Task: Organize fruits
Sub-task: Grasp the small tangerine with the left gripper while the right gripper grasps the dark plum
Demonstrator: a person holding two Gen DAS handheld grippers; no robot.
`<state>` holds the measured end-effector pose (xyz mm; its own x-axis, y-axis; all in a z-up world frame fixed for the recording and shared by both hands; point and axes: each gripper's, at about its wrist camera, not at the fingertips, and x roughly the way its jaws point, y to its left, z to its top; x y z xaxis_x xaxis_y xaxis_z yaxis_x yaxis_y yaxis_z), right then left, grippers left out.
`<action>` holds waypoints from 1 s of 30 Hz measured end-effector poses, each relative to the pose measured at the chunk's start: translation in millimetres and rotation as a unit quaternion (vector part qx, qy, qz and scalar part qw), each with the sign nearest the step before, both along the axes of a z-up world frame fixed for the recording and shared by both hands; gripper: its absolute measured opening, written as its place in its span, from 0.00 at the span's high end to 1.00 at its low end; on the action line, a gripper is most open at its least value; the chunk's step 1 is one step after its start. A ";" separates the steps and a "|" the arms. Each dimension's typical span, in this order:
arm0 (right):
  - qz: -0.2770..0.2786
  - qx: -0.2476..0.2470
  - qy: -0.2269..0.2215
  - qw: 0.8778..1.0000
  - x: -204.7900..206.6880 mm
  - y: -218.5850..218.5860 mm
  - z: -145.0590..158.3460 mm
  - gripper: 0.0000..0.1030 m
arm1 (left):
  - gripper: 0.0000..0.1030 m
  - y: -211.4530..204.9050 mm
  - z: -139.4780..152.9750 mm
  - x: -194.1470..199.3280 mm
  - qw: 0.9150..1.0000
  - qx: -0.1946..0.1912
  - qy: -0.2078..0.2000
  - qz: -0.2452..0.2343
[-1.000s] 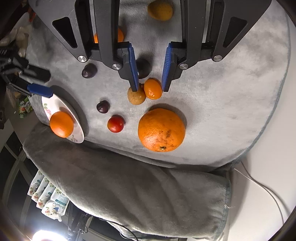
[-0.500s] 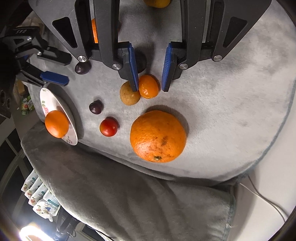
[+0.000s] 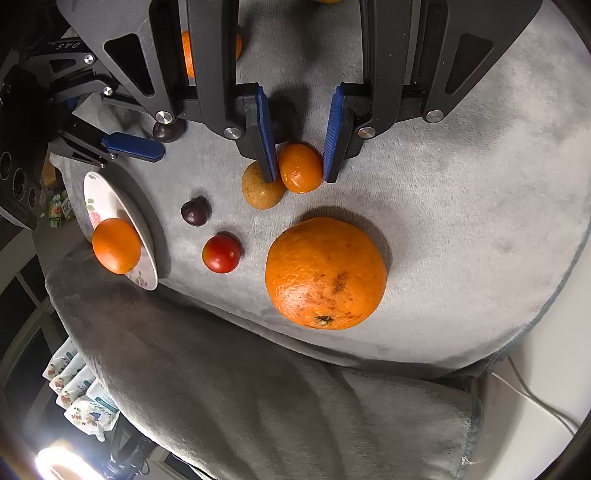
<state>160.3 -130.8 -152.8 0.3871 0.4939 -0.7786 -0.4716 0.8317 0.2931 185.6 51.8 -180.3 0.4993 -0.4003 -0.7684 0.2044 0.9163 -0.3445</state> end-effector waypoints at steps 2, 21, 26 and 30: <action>0.001 -0.006 -0.003 1.000 0.4 2.6 -0.5 0.49 | 0.79 0.2 0.3 -0.7 1.000 0.001 -0.002 0.001; 0.007 -0.045 -0.024 0.999 -9.2 11.2 2.4 0.79 | 0.81 2.1 4.1 -12.2 0.999 0.023 -0.030 0.032; -0.001 -0.037 -0.043 0.998 -15.0 4.7 14.5 0.79 | 0.82 4.8 10.5 -17.7 0.998 0.018 -0.040 0.034; -0.014 -0.028 -0.053 0.998 -19.1 -5.6 26.1 0.79 | 0.82 3.0 17.4 -22.3 0.998 0.016 -0.050 0.034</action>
<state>141.2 -136.4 -126.7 0.4818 0.4393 -0.7583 -0.4742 0.8583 0.1959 163.3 54.7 -163.0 0.6001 -0.3393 -0.7244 0.1732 0.9392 -0.2965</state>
